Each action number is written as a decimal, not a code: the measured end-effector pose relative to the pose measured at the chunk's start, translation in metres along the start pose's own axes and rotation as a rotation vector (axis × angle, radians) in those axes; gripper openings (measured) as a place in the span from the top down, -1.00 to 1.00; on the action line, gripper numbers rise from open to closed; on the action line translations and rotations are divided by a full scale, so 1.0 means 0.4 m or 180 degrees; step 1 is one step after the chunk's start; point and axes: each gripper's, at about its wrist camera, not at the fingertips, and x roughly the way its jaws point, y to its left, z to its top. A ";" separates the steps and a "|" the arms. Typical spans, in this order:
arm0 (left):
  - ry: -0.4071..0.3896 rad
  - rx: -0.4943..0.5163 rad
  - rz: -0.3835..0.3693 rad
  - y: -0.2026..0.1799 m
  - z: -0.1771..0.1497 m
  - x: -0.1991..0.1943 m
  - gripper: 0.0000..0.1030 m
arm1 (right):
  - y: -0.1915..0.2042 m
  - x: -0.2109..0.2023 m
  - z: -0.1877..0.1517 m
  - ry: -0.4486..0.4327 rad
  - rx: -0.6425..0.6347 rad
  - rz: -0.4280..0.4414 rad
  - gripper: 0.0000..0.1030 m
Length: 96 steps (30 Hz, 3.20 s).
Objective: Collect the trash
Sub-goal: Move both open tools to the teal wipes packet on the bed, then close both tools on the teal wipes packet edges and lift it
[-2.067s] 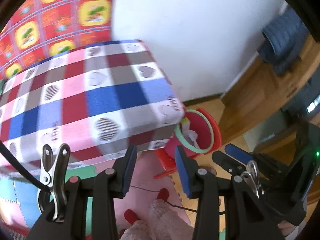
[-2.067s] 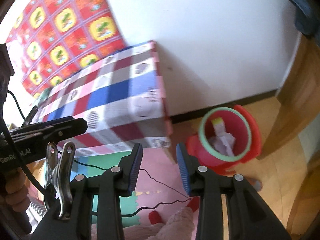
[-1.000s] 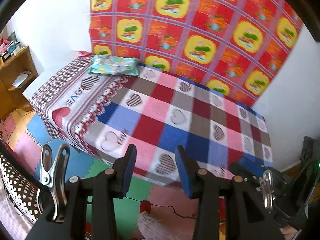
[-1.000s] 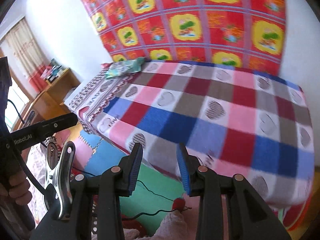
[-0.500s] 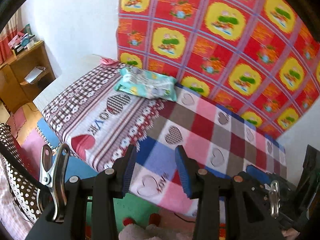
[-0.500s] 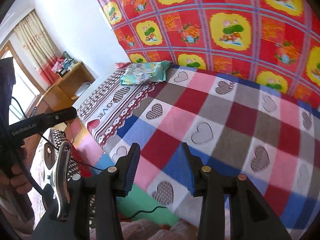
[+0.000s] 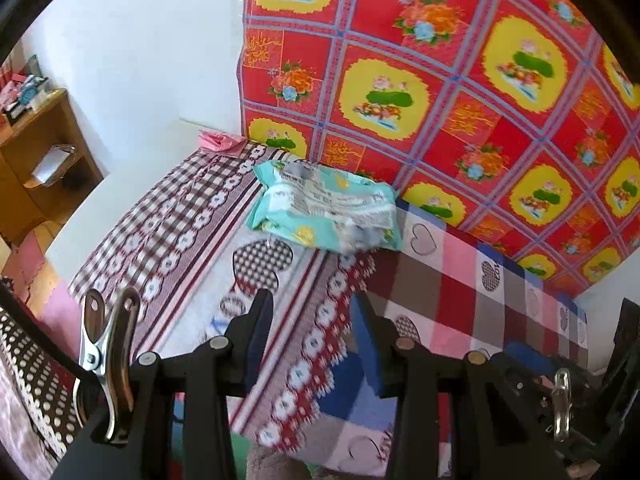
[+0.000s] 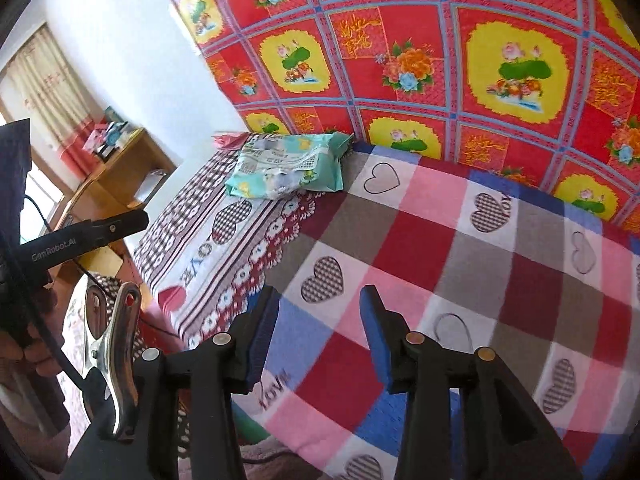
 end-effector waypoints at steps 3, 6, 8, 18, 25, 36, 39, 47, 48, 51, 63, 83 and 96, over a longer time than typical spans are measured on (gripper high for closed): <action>0.0069 0.0032 -0.0061 0.023 0.041 0.044 0.19 | 0.017 0.046 0.034 0.0049 0.0086 -0.0052 0.15; 0.0129 0.0080 -0.0125 0.055 0.092 0.099 0.19 | 0.035 0.091 0.073 0.0069 0.0149 -0.0117 0.15; 0.0159 0.0095 -0.0155 0.067 0.117 0.128 0.19 | 0.048 0.120 0.100 0.0071 0.0184 -0.0149 0.15; 0.0344 0.0193 -0.0291 0.146 0.231 0.280 0.05 | 0.073 0.265 0.230 0.0072 0.0350 -0.0324 0.03; 0.0514 0.0206 -0.0365 0.173 0.268 0.376 -0.02 | 0.060 0.361 0.288 0.0155 0.0379 -0.0481 0.02; 0.0673 0.0263 -0.0455 0.169 0.290 0.477 -0.14 | 0.026 0.476 0.346 0.0281 0.0358 -0.0625 -0.01; 0.0713 0.0273 -0.0502 0.166 0.291 0.499 -0.17 | 0.026 0.495 0.351 0.0298 0.0340 -0.0606 -0.07; 0.0662 0.0376 -0.0448 0.136 0.296 0.540 -0.26 | 0.024 0.540 0.351 0.0384 0.0443 -0.0475 -0.15; 0.0653 0.0418 -0.0428 0.127 0.295 0.546 -0.27 | 0.020 0.542 0.350 0.0392 0.0467 -0.0457 -0.15; 0.0618 0.0582 -0.0383 0.096 0.290 0.552 -0.27 | 0.005 0.551 0.342 0.0395 0.0571 -0.0365 -0.17; 0.0503 0.0822 -0.0564 0.020 0.259 0.484 0.07 | 0.008 0.484 0.319 0.0123 0.0719 -0.0369 0.21; 0.0558 0.1248 -0.0942 -0.109 0.148 0.345 0.07 | -0.024 0.252 0.172 -0.0274 0.1142 -0.0645 0.23; 0.0520 0.1565 -0.1115 -0.223 0.031 0.240 0.07 | -0.085 0.073 0.006 -0.0473 0.1429 -0.0841 0.24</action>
